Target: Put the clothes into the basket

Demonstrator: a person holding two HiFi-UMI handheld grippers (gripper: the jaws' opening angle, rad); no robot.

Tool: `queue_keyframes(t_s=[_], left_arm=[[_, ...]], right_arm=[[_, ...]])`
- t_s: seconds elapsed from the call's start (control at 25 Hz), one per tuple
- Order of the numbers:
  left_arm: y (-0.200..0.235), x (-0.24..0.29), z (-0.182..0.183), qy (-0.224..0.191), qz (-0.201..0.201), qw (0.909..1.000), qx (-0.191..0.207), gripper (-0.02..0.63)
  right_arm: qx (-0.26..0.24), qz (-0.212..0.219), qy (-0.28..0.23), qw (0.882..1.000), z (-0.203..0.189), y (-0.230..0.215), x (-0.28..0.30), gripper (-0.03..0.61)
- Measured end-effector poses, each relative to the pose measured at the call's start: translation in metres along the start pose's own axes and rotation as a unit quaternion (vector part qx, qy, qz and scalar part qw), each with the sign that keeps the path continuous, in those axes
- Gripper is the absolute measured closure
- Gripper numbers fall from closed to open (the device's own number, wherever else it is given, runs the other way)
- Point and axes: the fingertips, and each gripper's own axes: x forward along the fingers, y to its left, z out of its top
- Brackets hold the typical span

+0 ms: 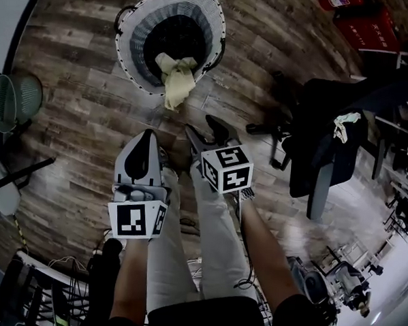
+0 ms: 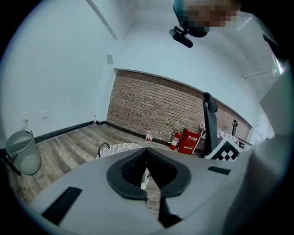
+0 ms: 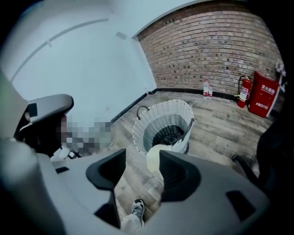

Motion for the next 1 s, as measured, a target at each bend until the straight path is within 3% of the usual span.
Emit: queue_keyframes(t_s=[0.32, 0.52, 0.68, 1.0], left_arm=[[-0.028, -0.016, 0.042, -0.029, -0.01, 0.9995, -0.005, 0.601], [-0.041, -0.032, 0.063, -0.043, -0.016, 0.9989, -0.004, 0.601], [-0.051, -0.043, 0.09, -0.057, -0.024, 0.998, 0.006, 0.601], [-0.053, -0.063, 0.189, -0.123, -0.019, 0.9922, 0.01, 0.601]], right_arm=[[-0.01, -0.011, -0.111, 0.994, 0.07, 0.018, -0.066, 0.565], [-0.036, 0.012, -0.175, 0.984, 0.105, 0.054, -0.117, 0.569], [-0.094, 0.031, -0.215, 0.972, 0.145, 0.085, -0.157, 0.569], [-0.123, 0.053, -0.296, 0.946, 0.241, 0.13, -0.227, 0.569]])
